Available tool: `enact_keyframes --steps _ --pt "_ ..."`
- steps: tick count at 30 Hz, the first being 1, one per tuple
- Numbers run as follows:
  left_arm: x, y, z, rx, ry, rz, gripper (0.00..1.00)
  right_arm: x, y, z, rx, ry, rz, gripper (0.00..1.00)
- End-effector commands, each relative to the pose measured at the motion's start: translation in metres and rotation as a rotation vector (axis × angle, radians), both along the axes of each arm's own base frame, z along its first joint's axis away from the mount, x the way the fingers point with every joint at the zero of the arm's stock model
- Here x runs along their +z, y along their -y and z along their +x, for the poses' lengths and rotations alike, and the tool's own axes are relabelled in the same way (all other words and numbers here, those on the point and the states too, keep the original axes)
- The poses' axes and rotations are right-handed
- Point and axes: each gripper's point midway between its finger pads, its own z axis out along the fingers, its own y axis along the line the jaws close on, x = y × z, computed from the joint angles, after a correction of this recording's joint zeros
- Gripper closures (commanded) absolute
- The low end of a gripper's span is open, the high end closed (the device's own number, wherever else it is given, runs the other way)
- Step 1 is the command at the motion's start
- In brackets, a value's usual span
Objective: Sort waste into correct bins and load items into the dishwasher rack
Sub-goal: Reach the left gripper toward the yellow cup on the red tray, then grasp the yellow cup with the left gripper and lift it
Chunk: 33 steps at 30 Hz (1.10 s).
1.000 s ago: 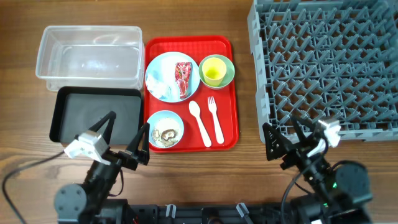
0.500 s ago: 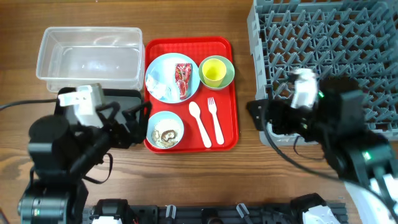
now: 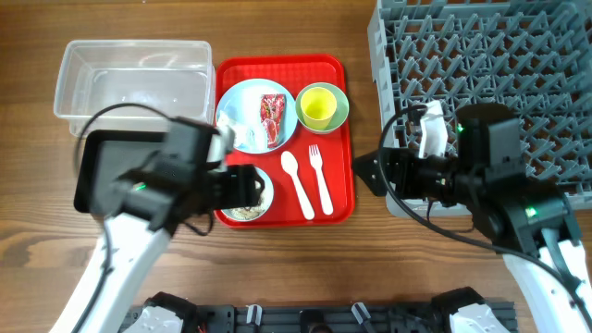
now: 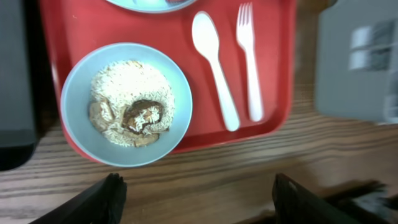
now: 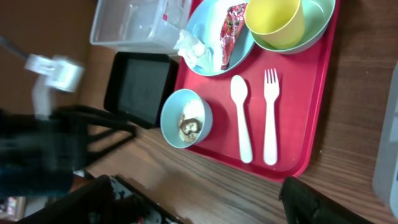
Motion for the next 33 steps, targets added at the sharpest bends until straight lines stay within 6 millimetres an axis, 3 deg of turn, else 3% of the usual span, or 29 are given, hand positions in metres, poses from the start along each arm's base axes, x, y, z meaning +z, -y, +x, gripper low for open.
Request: enact_keyframes --steps 1,5,11,14,17,22,26,33 --pt "-0.019 0.012 0.010 0.044 0.021 0.140 0.25 0.025 0.006 -0.014 -0.029 0.074 0.023 0.14" --pt "-0.025 0.031 0.020 0.060 0.049 0.129 0.25 0.038 0.020 -0.024 -0.078 0.159 -0.004 0.11" --pt "-0.030 0.044 0.036 0.085 0.071 0.092 0.28 0.045 0.024 -0.032 -0.087 0.188 0.000 0.10" --pt "-0.013 0.060 0.059 0.075 0.178 0.022 0.29 0.043 0.024 -0.031 -0.088 0.181 -0.003 0.10" --pt "0.016 0.076 0.084 0.027 0.309 -0.034 0.29 0.041 0.023 -0.029 -0.087 0.169 -0.006 0.10" --pt "0.042 0.079 0.124 0.014 0.391 -0.026 0.26 0.037 0.022 -0.026 -0.087 0.154 -0.011 0.10" --pt "0.032 0.091 0.155 -0.045 0.360 -0.052 0.27 0.035 0.021 -0.024 -0.087 0.142 -0.014 0.09" --pt "-0.023 0.112 0.197 -0.128 0.294 0.007 0.31 0.026 0.019 -0.018 -0.080 0.102 -0.023 0.09"
